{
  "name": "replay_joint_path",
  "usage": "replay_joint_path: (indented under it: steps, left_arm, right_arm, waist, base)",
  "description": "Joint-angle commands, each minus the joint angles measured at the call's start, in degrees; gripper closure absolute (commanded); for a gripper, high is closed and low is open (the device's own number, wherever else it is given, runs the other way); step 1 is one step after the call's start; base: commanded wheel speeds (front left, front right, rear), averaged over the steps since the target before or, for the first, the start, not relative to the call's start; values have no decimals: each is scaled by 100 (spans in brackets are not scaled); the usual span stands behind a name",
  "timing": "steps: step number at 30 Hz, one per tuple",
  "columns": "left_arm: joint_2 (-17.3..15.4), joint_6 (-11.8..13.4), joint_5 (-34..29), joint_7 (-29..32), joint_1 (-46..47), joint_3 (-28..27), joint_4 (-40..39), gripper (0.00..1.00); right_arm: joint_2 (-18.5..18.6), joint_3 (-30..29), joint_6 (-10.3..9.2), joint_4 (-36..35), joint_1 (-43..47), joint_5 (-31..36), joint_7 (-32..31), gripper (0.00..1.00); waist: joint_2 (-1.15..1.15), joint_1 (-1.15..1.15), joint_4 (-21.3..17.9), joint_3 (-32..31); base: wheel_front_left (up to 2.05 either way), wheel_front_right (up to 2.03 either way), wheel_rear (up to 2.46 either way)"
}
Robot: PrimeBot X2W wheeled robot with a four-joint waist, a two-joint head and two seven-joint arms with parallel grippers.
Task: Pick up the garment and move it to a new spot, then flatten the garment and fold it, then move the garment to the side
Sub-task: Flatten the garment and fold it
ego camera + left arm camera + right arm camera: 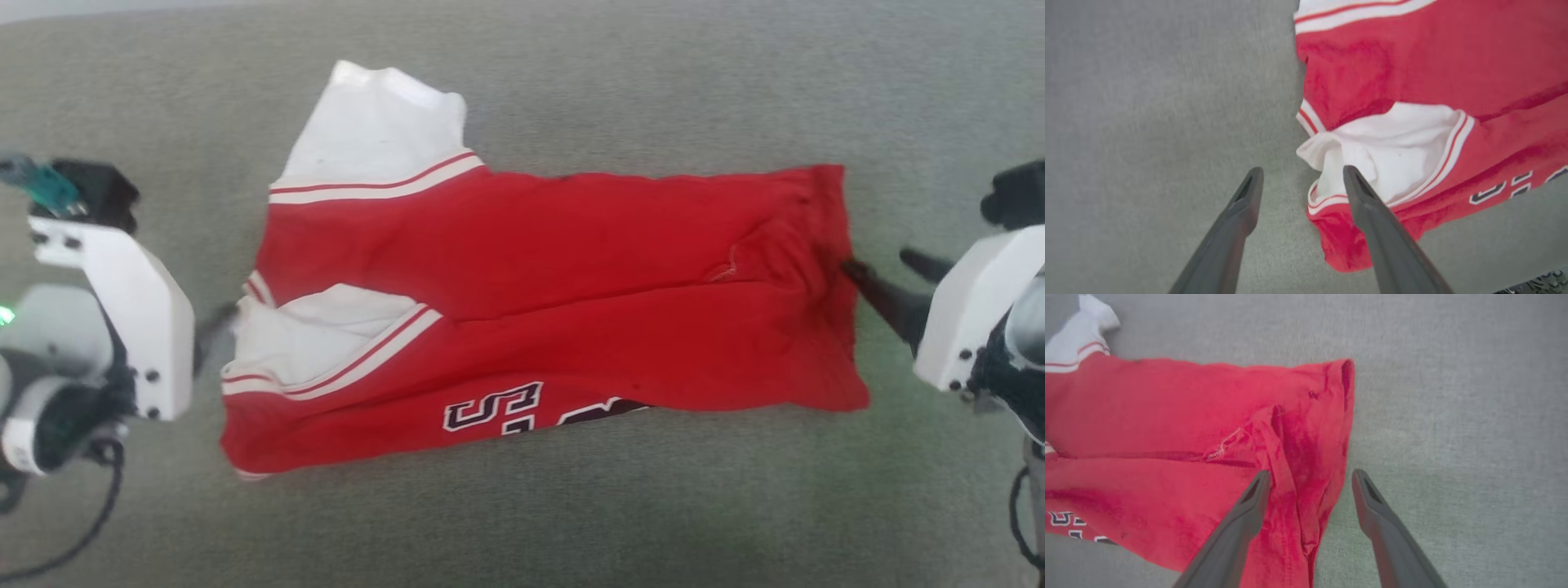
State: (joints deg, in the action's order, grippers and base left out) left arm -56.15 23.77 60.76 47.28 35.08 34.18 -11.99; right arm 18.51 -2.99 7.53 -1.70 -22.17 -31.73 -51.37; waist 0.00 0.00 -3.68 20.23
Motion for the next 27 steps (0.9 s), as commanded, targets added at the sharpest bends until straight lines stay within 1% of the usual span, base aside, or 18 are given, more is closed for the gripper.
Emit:
replay_joint_path:
  steps: [1, 4, 8, 11, 16, 21, 22, 27]
  left_arm:
    - [-30, -41, -58, -52, 155, -66, 37, 0]
    - [-48, -192, -120, -160, 415, -191, 209, 0]
    - [-30, -492, -314, -338, 808, -271, 602, 0]
    - [54, -729, -421, -475, 1156, -291, 1017, 0]
    - [199, -1121, -675, -603, 1779, -253, 1855, 0]
    - [416, -1413, -748, -442, 2380, -150, 2810, 0]
    - [416, -1413, -748, -442, 2380, -150, 2810, 0]
    - [672, -1604, -837, -166, 2889, 7, 3687, 0]
  right_arm:
    - [-109, -33, -9, -48, -101, 50, 277, 0]
    - [-243, 90, -8, -110, -220, 76, 780, 0]
    - [-420, 314, -7, -146, -400, 131, 1626, 0]
    - [-594, 424, -6, -121, -503, 148, 2349, 0]
    - [-736, 724, -6, -55, -576, 174, 3220, 0]
    - [-799, 959, -6, 64, -622, 76, 3611, 0]
    - [-799, 959, -6, 64, -622, 76, 3611, 0]
    - [-822, 1097, -6, 159, -708, -7, 3794, 0]
  waist:
    - [0, 0, -181, 7]
    - [0, 0, -433, 52]
    - [0, 0, -814, 163]
    - [0, 0, -1093, 294]
    - [0, 0, -1503, 550]
    - [0, 0, -1774, 810]
    - [0, 0, -1774, 810]
    - [0, 0, -1908, 1049]
  base:
    - [0, 0, 0]
    - [0, 0, 0]
    - [0, 0, 0]
    - [0, 0, 0]
    - [0, 0, 0]
    - [0, 0, 0]
    - [0, 0, 0]
    - [0, 0, 0]
